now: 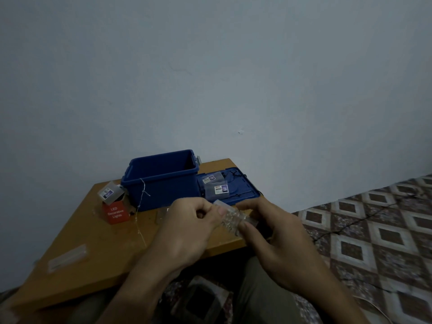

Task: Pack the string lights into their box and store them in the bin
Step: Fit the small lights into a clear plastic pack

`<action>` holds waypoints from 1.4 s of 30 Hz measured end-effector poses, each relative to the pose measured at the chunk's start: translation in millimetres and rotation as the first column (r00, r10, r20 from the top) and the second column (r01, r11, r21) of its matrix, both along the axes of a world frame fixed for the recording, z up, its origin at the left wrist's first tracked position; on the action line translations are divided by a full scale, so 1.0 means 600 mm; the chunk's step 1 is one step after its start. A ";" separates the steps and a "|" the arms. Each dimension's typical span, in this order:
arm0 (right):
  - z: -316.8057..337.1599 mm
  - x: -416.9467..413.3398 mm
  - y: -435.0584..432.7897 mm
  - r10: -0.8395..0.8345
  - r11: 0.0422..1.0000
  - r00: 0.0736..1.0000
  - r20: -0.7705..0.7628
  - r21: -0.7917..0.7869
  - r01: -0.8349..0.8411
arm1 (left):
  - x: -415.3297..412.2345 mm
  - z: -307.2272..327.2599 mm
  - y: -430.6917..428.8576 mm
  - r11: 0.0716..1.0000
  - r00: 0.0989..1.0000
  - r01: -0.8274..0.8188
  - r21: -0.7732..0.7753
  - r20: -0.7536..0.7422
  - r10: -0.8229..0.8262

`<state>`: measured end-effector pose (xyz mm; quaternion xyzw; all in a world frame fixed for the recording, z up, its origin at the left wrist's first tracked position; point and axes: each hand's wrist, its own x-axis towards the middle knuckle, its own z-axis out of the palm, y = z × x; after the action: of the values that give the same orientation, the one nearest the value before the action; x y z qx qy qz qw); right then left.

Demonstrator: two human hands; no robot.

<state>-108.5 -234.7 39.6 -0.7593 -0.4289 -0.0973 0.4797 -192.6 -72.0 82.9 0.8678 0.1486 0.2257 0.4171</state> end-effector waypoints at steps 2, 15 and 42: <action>-0.006 0.002 0.002 -0.017 1.000 1.000 0.015 0.018 0.017 | 0.001 -0.007 0.001 0.997 1.000 0.006 -0.076 0.000 -0.006; -0.016 0.018 -0.003 -0.009 0.997 1.000 0.005 0.081 0.009 | 0.010 -0.030 0.003 0.879 0.998 0.052 -0.473 -0.005 -0.061; -0.015 0.020 -0.005 0.052 0.997 0.999 -0.010 0.059 -0.051 | 0.029 0.003 0.046 0.848 0.942 0.335 -0.412 0.113 -0.318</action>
<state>-96.8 -237.5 30.3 -0.7340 -0.4425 -0.0929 0.5067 -175.4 -44.5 84.6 0.7637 0.0362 0.1311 0.6310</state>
